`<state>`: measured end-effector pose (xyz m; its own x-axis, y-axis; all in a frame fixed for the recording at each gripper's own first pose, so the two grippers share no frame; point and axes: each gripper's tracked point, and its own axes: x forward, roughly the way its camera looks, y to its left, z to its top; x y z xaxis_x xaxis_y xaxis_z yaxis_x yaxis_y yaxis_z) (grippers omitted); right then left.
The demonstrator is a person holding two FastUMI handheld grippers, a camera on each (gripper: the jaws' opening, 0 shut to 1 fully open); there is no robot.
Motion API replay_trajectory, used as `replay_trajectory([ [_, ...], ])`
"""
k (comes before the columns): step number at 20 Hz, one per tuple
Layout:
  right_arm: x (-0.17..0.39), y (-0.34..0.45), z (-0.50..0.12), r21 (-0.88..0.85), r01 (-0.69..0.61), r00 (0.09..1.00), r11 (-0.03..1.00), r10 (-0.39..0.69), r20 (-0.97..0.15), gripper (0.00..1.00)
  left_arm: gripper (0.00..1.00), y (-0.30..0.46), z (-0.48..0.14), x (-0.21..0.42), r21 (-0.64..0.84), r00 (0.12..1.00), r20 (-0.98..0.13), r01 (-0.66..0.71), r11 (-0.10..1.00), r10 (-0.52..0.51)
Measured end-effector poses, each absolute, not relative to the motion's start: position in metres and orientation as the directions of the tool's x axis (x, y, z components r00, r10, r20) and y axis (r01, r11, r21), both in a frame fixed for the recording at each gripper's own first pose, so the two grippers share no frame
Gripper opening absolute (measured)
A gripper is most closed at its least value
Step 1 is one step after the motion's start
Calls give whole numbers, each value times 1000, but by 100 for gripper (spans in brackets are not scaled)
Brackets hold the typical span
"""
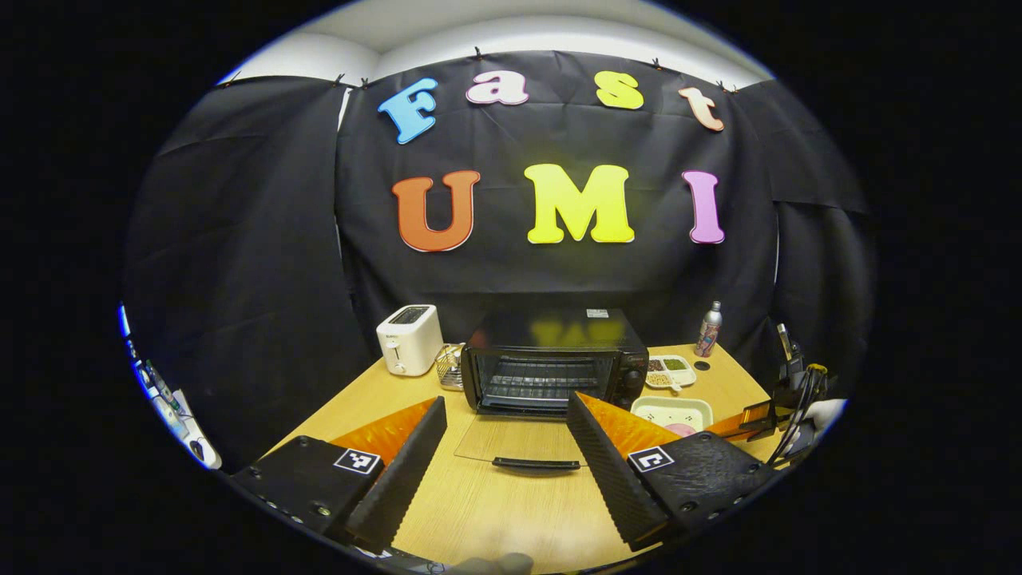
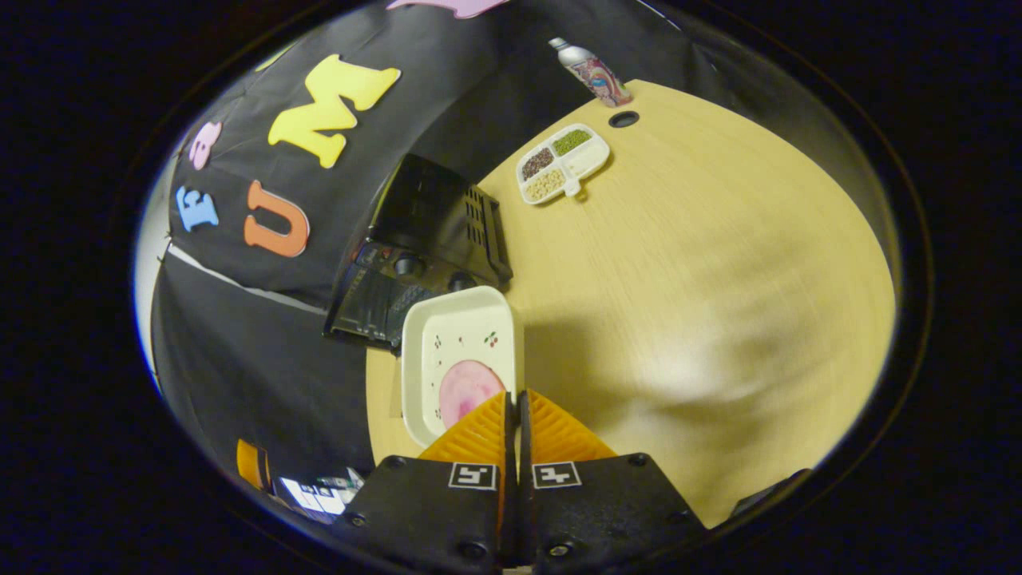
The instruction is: Open the electric oven with the left hand, put the food in, and close the electric oven.
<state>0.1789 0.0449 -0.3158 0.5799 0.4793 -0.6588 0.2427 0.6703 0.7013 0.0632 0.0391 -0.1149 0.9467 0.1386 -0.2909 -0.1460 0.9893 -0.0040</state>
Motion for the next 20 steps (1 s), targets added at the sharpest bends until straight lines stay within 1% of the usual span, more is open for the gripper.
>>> replay_trajectory([
  [1,178,55,-313,709,272,592,651,468,-656,1,97,43,-113,63,-5,950,-288,-129,992,122],
  [4,182,87,-315,725,346,642,596,413,-646,4,97,56,-111,58,-11,953,-295,-81,997,75],
  [5,183,99,-315,737,372,663,564,394,-636,1,97,60,-111,56,-10,952,-298,-67,998,61],
  [6,185,112,-314,754,393,684,527,380,-622,1,97,66,-110,54,-9,952,-301,-52,999,47],
  [7,187,128,-314,771,405,705,492,369,-606,4,97,72,-111,52,-4,952,-303,-38,999,35],
  [8,190,143,-315,783,418,723,461,352,-594,1,97,78,-112,49,1,950,-312,-28,1000,27],
  [9,193,157,-316,787,427,736,445,334,-589,1,97,83,-115,47,-5,948,-317,-19,1000,17],
  [10,193,173,-317,788,425,745,444,323,-584,4,97,86,-116,46,-21,946,-324,-11,1000,4],
  [11,195,190,-320,787,416,750,456,317,-581,4,97,89,-118,44,-35,944,-330,-10,999,-2],
  [13,203,222,-322,797,408,758,445,322,-568,4,96,98,-121,41,-52,941,-338,-21,998,2],
  [14,211,237,-323,807,407,764,428,325,-558,1,97,103,-121,40,-53,941,-337,-31,998,12],
  [18,239,277,-335,820,425,775,383,314,-548,4,97,116,-126,36,-19,935,-353,-56,998,45],
  [20,253,288,-342,826,454,774,333,311,-551,3,96,120,-128,33,-12,931,-363,-60,998,51],
])
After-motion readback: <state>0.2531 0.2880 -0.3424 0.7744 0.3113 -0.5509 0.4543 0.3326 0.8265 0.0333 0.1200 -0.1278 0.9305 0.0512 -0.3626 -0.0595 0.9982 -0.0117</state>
